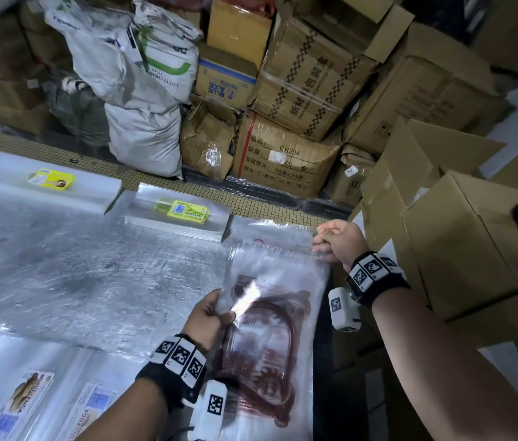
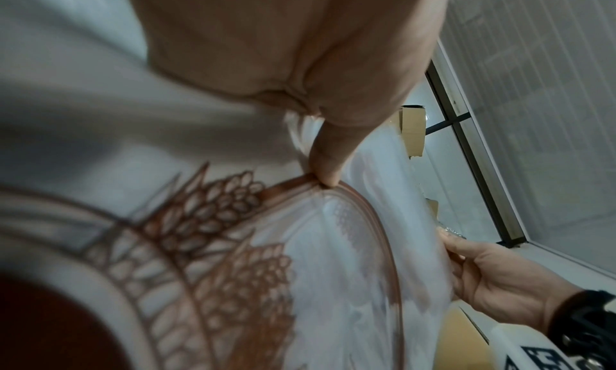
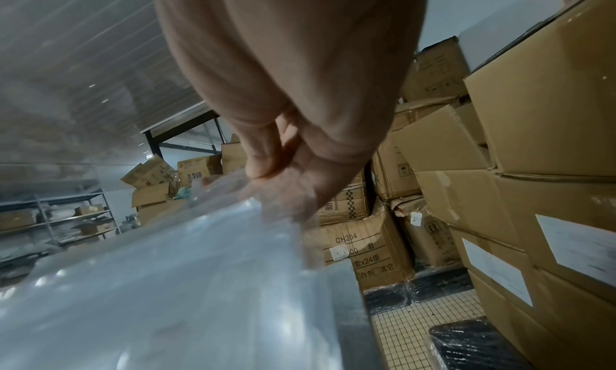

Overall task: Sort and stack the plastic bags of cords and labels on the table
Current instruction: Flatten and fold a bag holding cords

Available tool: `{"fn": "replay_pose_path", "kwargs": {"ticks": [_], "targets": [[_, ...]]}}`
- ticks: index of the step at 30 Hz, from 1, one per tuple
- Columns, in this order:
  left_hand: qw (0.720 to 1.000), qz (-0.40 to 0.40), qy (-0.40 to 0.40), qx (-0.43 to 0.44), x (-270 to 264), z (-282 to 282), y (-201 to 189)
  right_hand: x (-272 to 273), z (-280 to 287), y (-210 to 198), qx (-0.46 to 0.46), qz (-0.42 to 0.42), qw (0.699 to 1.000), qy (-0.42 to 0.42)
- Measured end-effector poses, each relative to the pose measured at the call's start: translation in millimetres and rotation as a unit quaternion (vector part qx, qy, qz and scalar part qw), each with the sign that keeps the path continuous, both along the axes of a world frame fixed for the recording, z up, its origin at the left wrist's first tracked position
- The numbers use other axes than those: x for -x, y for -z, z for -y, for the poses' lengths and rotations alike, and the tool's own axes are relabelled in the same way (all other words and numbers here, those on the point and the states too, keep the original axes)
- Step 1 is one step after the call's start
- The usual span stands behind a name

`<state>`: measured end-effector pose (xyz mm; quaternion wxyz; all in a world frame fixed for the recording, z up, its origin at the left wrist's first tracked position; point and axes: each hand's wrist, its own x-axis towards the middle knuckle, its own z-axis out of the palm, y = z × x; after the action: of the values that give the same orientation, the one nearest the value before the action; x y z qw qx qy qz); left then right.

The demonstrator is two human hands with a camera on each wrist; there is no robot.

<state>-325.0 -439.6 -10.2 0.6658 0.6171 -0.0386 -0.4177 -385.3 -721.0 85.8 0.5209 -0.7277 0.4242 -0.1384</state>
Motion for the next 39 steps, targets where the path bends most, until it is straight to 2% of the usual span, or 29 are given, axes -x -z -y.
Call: {"fn": "replay_pose_path", "kwargs": {"ticks": [12, 17, 21, 23, 27, 30, 32, 34, 37, 39], "targets": [[1.0, -0.007, -0.007, -0.026, -0.6, -0.1, 1.7, 5.7, -2.5, 0.3, -0.014, 0.02, 0.999, 0.021], [0.999, -0.004, -0.01, -0.032, -4.5, -0.1, 8.1, 5.9, -4.9, 2.8, 0.016, 0.05, 0.999, 0.008], [0.999, 0.0, -0.01, -0.037, -5.1, -4.6, 15.4, 8.2, 10.1, -8.3, 0.072, 0.074, 0.993, 0.057], [0.999, 0.004, -0.007, -0.042, -4.6, -2.7, 14.8, 9.4, 18.7, -13.6, 0.077, 0.08, 0.993, 0.045], [0.999, -0.006, -0.024, -0.043, -6.1, 2.6, 15.9, 13.7, 26.3, -15.9, 0.046, 0.101, 0.991, 0.069], [0.998, -0.036, -0.035, -0.029, -10.0, 1.6, 19.7, 18.3, 26.4, -11.1, -0.063, 0.134, 0.985, 0.086], [0.998, -0.041, -0.033, -0.027, -11.0, 1.9, 18.8, 22.5, 26.2, 1.1, -0.127, 0.127, 0.98, 0.085], [0.998, -0.041, -0.024, -0.033, -11.8, 3.3, 16.7, 26.7, 22.9, 12.1, -0.14, 0.123, 0.978, 0.097], [0.998, -0.056, -0.016, -0.03, -14.6, 2.8, 18.5, 34.8, 14.3, 20.8, -0.095, 0.082, 0.985, 0.122], [0.997, -0.067, -0.016, -0.031, -16.2, 2.7, 20.2, 40.0, 8.8, 26.7, -0.04, 0.009, 0.994, 0.103]]}}
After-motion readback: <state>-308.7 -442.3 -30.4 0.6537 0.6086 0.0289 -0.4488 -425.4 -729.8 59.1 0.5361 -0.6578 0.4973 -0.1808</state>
